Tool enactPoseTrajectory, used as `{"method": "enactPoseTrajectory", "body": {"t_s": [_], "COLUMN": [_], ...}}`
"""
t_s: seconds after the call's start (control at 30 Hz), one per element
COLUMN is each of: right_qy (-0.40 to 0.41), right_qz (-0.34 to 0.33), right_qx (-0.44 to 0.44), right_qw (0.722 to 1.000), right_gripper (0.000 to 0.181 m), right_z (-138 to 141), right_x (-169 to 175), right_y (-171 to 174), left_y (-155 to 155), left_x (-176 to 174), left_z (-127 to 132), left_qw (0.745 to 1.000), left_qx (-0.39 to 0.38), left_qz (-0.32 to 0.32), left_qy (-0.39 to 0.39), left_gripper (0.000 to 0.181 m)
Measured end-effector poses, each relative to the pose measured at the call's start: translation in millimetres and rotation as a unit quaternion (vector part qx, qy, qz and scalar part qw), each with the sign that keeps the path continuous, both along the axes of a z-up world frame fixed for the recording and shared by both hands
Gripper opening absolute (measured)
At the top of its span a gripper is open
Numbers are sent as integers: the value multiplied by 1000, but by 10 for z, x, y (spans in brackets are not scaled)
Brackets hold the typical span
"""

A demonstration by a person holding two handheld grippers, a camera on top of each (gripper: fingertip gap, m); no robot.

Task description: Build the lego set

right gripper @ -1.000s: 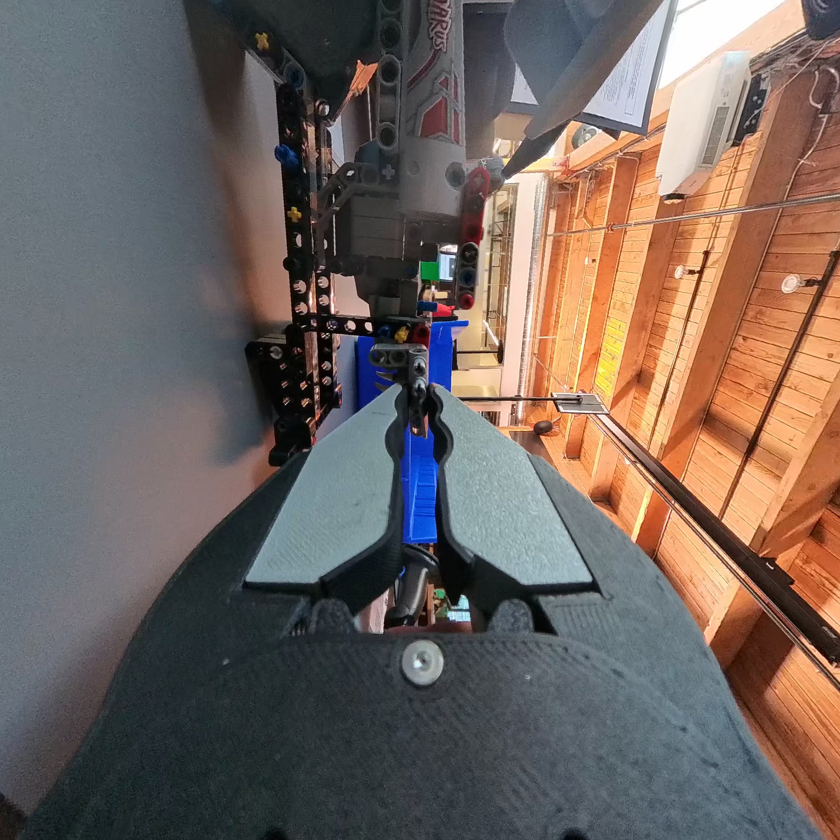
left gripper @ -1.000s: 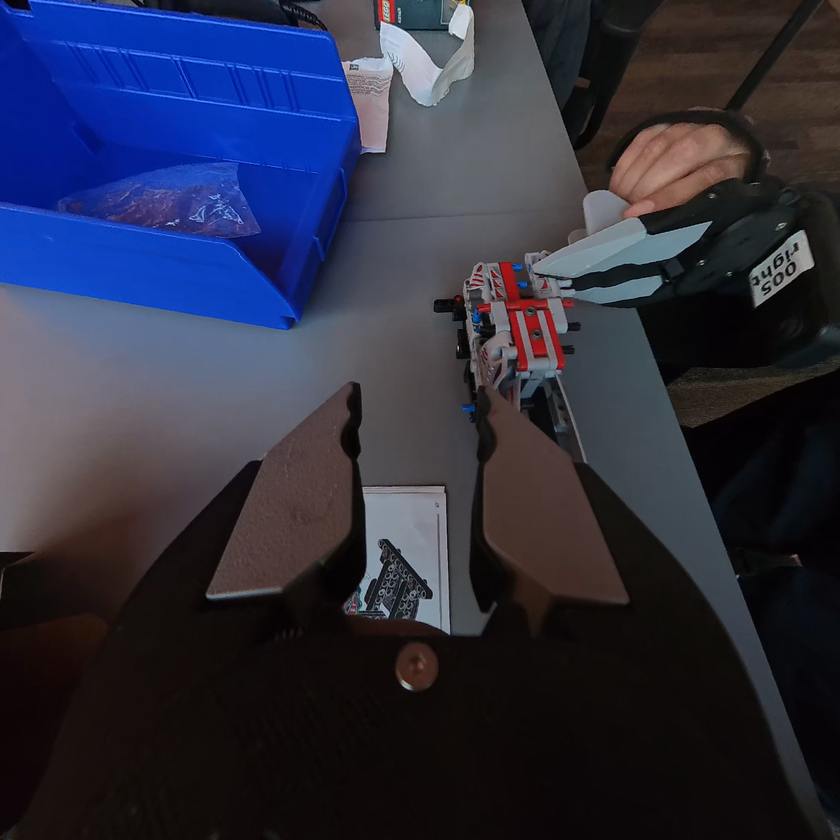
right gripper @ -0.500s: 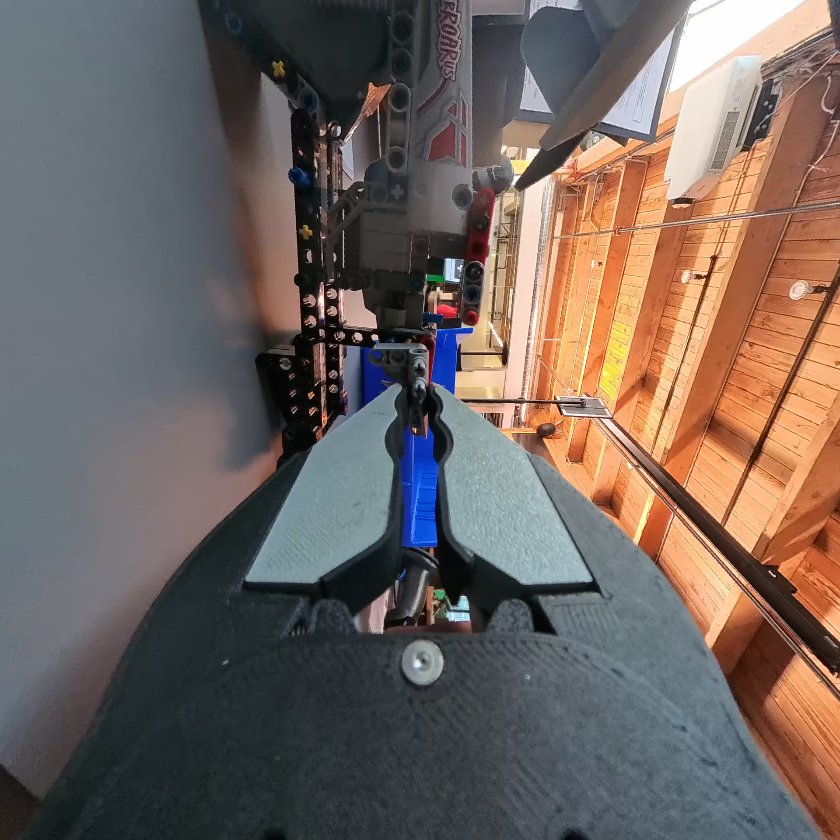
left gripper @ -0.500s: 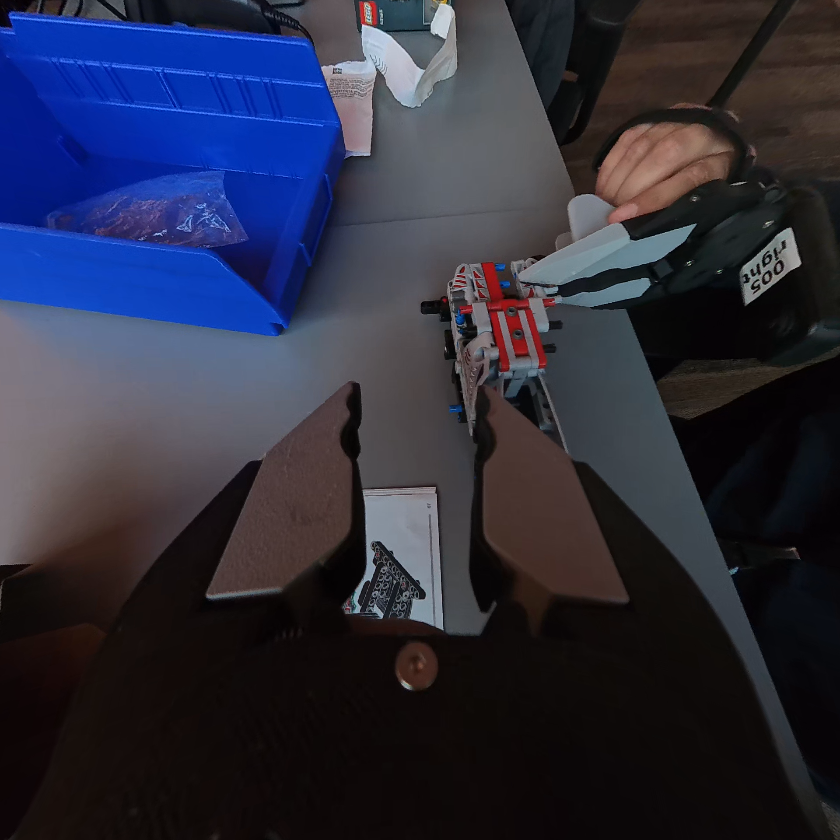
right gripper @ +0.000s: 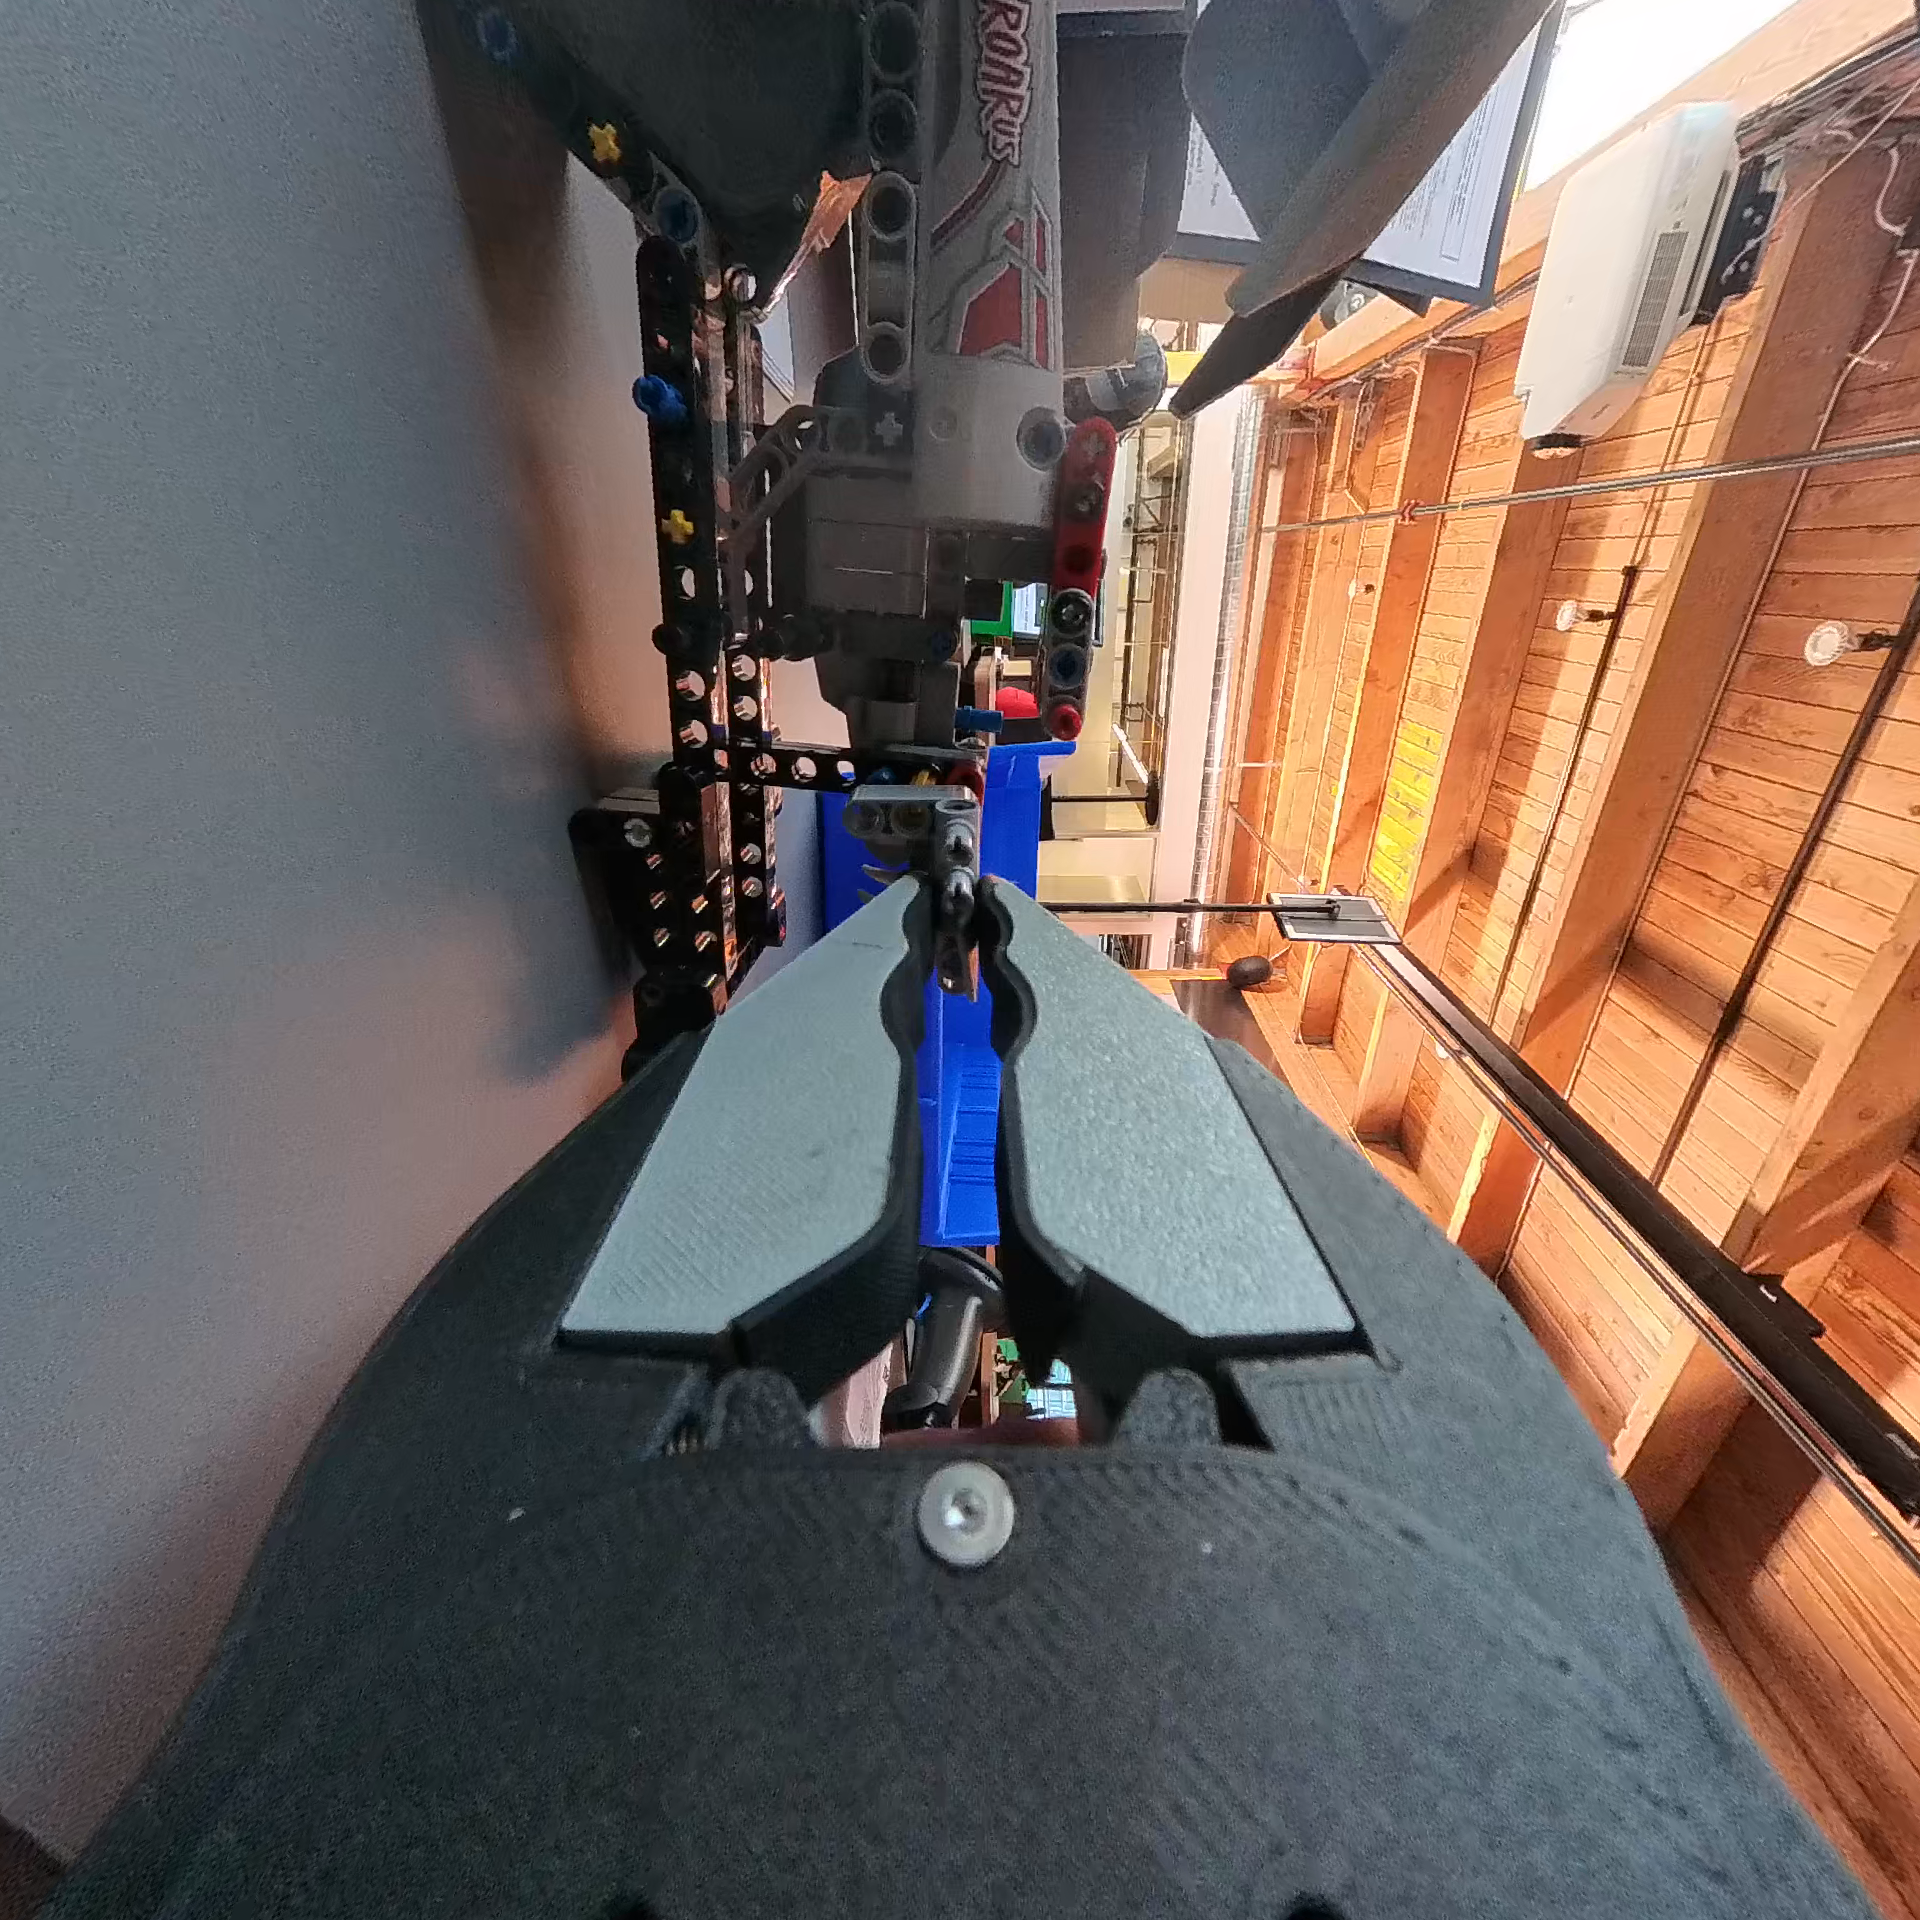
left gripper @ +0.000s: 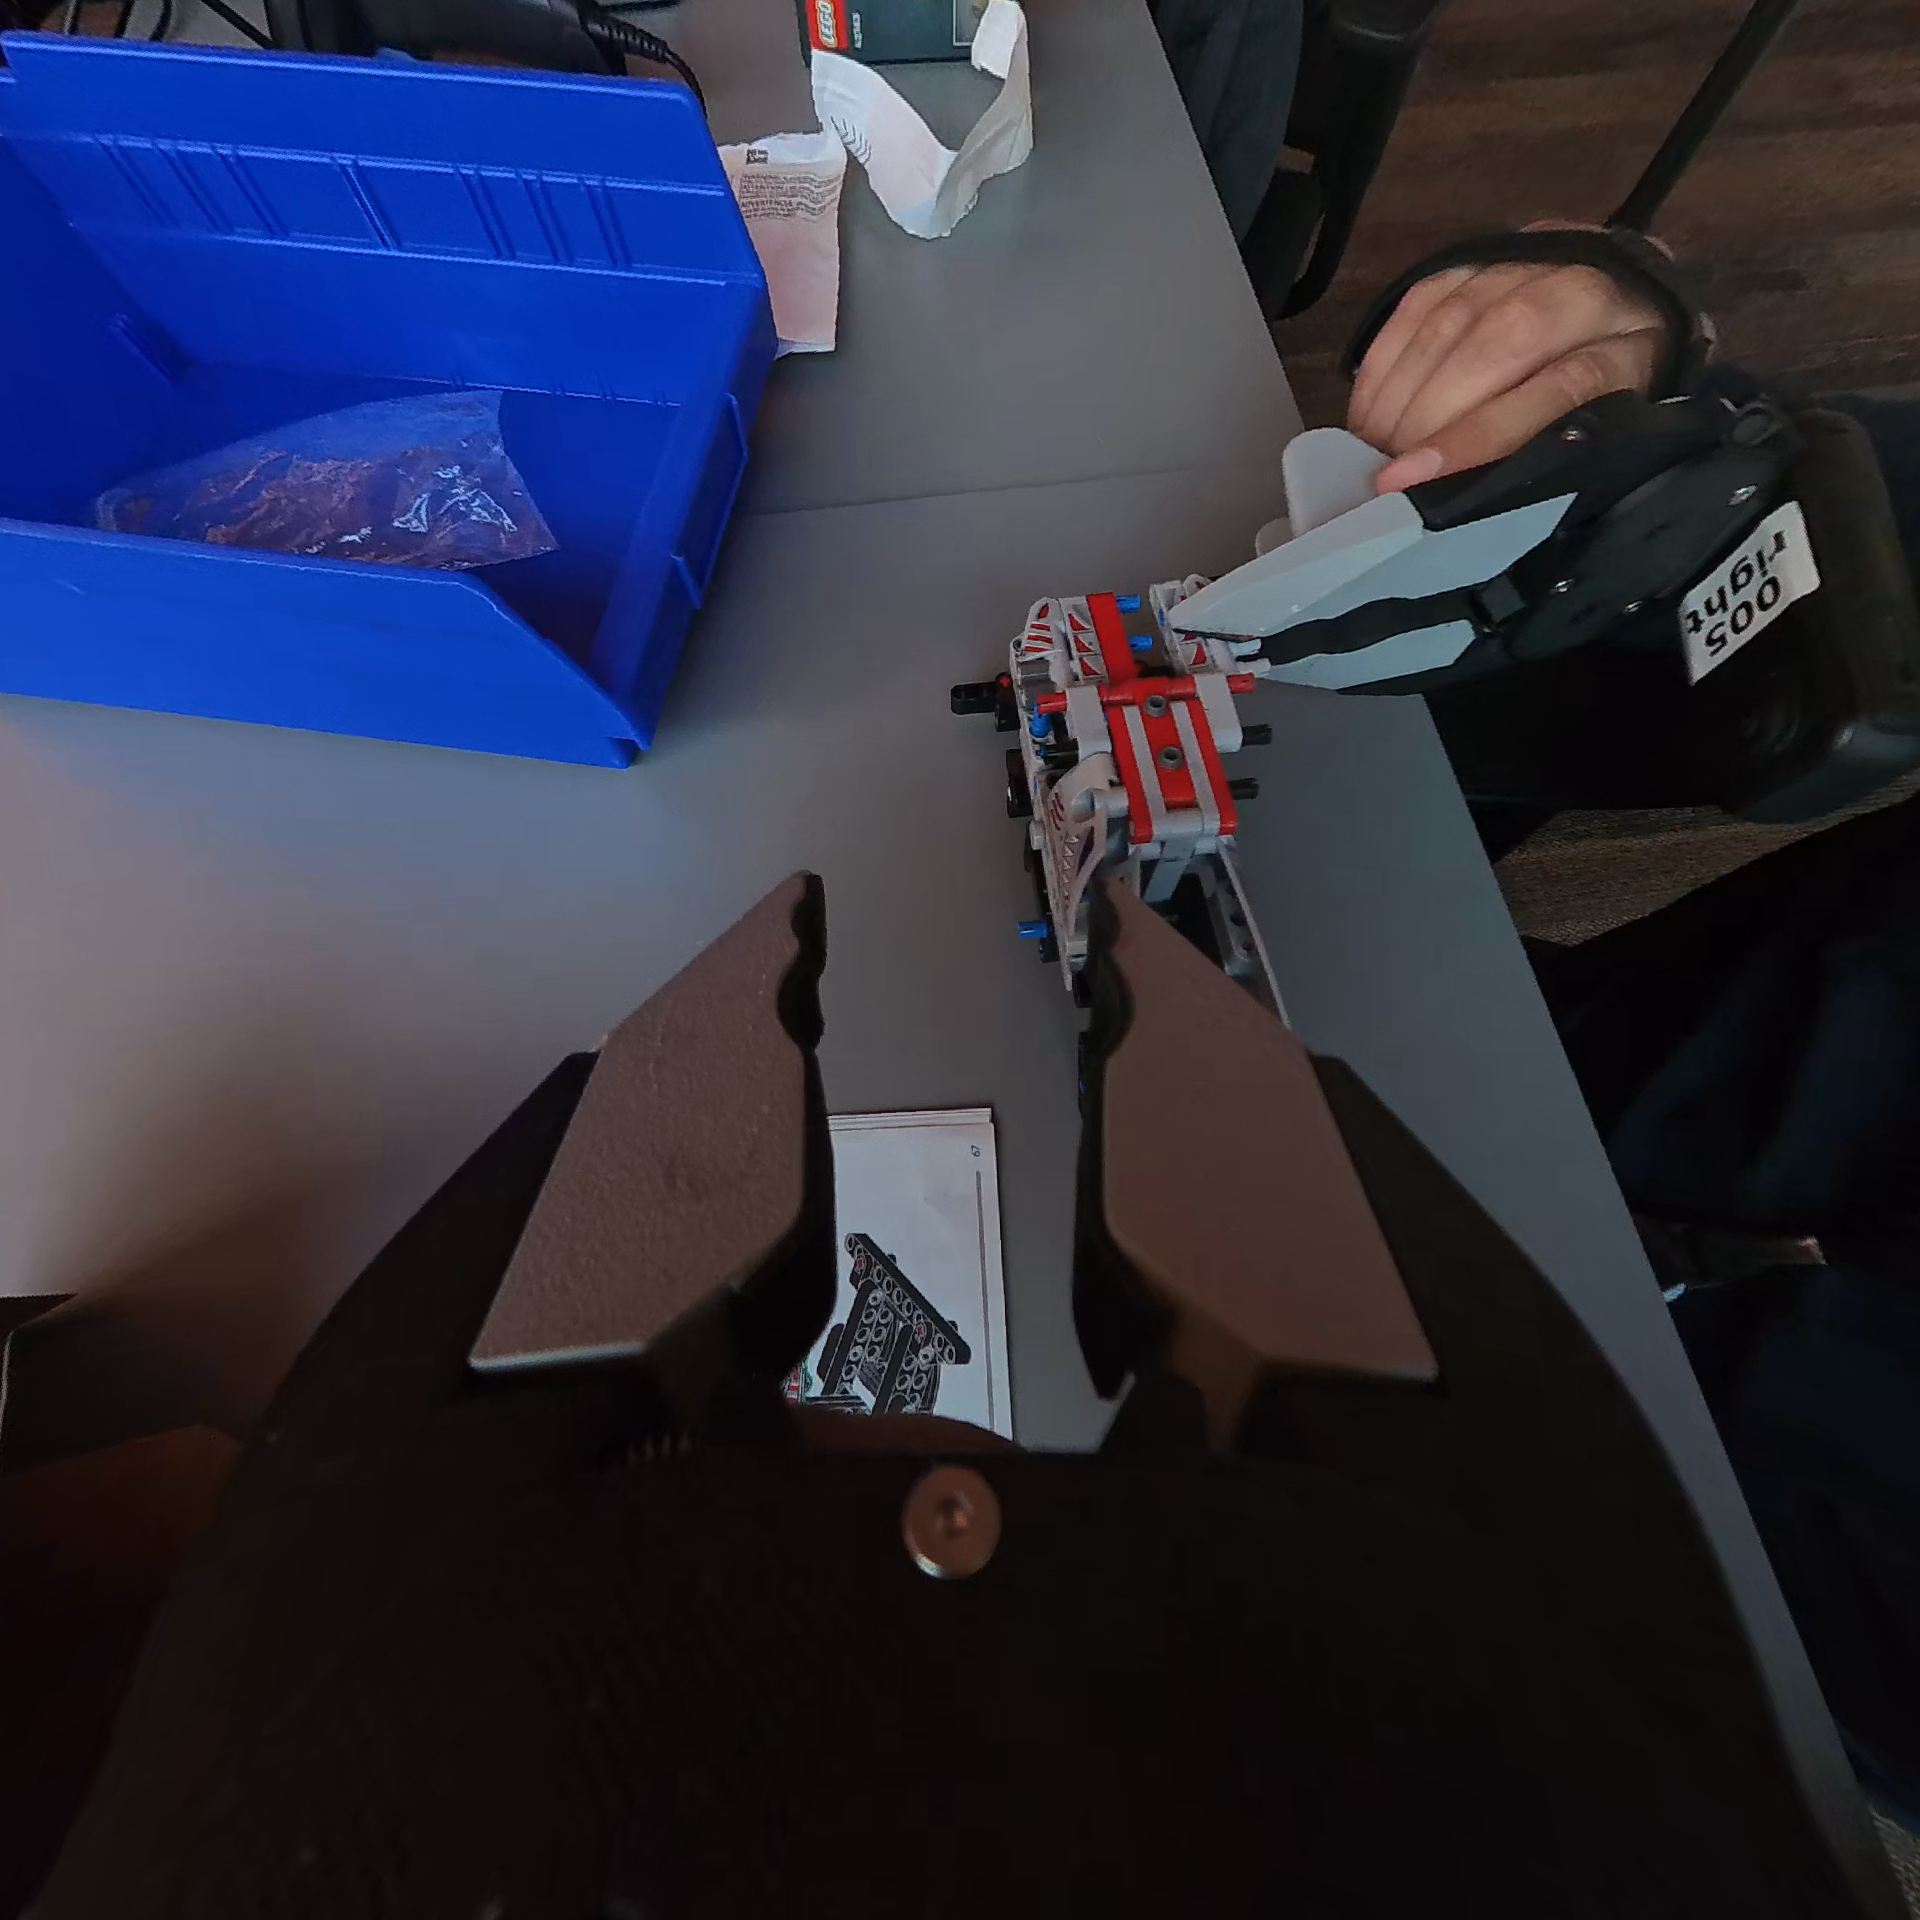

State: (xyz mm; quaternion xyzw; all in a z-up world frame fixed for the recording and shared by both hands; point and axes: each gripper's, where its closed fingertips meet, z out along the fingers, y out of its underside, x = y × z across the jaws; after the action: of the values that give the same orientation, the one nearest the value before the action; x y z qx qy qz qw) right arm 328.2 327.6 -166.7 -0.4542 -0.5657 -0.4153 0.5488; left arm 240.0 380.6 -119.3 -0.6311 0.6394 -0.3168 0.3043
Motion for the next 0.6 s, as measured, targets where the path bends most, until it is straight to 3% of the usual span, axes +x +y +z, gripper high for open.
{"method": "enactPoseTrajectory", "body": {"t_s": [0.6], "right_qy": [11], "right_qz": [-28], "right_qx": [19], "right_qw": [999], "right_gripper": [4], "right_z": [85], "right_x": [131], "right_y": [0], "left_y": [-41], "left_x": [23], "left_z": [78], "left_qw": [1000], "left_qx": [2], "left_qz": [-1], "left_qy": [-13], "left_gripper": [48]}}
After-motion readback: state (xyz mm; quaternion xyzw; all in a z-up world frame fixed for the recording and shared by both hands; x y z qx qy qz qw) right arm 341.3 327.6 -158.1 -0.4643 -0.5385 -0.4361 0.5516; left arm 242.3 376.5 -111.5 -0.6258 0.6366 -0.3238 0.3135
